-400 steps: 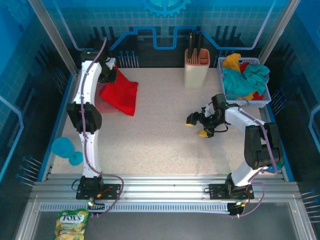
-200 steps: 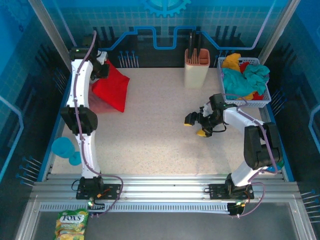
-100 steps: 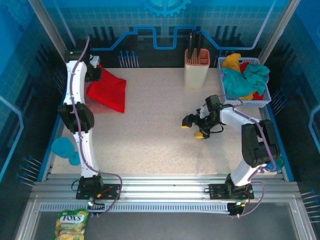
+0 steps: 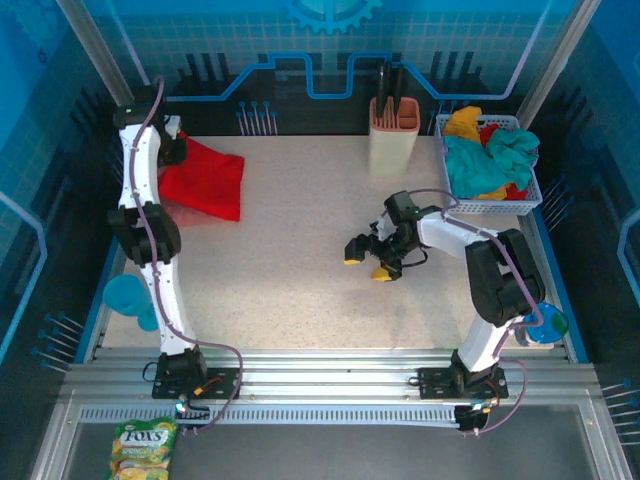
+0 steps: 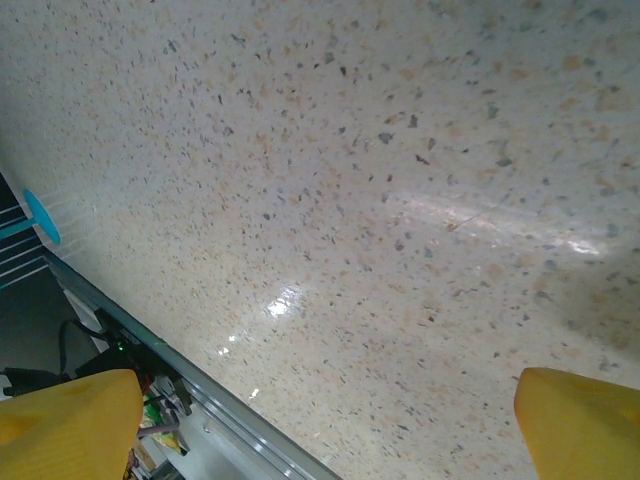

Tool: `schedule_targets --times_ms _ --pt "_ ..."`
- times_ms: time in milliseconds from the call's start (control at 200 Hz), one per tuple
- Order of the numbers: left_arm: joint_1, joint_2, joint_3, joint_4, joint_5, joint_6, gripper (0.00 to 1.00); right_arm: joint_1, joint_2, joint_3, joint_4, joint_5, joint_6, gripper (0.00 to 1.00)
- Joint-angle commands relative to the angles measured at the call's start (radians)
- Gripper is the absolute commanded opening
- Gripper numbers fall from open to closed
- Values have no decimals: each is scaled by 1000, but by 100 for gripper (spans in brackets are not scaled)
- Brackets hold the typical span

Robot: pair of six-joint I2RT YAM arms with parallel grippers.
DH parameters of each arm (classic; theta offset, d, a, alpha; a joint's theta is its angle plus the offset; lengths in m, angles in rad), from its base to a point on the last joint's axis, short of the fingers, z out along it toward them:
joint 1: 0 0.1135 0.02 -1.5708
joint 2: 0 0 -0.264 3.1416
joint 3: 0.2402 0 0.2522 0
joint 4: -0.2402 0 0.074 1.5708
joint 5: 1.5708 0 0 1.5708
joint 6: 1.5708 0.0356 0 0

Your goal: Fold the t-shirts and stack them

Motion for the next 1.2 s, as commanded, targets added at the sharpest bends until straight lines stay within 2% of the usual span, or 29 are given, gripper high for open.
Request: schedule_targets --times_ms 0,75,110,140,165,220,240,370,535,760,920,1031,1126,1196 --pt "15 20 -3 34 -48 10 0 9 6 26 -34 11 15 96" --pt "17 23 -3 42 -89 0 10 9 2 33 -50 16 6 96" --pt "19 24 -7 45 -112 -11 29 8 1 38 -60 24 1 96" --pt "21 26 -9 52 -139 -24 57 9 -2 40 -66 29 -3 96" --pt "21 26 -13 58 -165 -35 74 8 -5 40 -69 32 -4 96" --pt "22 30 -13 63 -224 -52 95 10 -12 34 -69 34 -7 96" --pt "22 33 -9 62 -244 -61 99 10 -14 33 -69 36 -6 96" --pt "18 27 36 33 -277 -116 99 9 -26 11 -57 33 -8 97" --pt "-24 -65 30 38 -267 -127 99 4 -40 -1 -41 41 -10 97" --pt "-108 -223 -122 93 -183 -184 99 -13 -95 30 -42 102 -42 98" --pt "-147 -375 -364 219 -69 -194 99 -43 -179 27 -41 212 -94 99" --pt "-153 -508 -559 342 31 -235 99 -87 -240 3 -10 236 -122 100" --pt "-153 -664 -814 545 111 -265 99 -132 -299 -26 21 275 -141 100" --pt "-153 -792 -1026 734 150 -282 99 -150 -358 -62 58 348 -179 100"
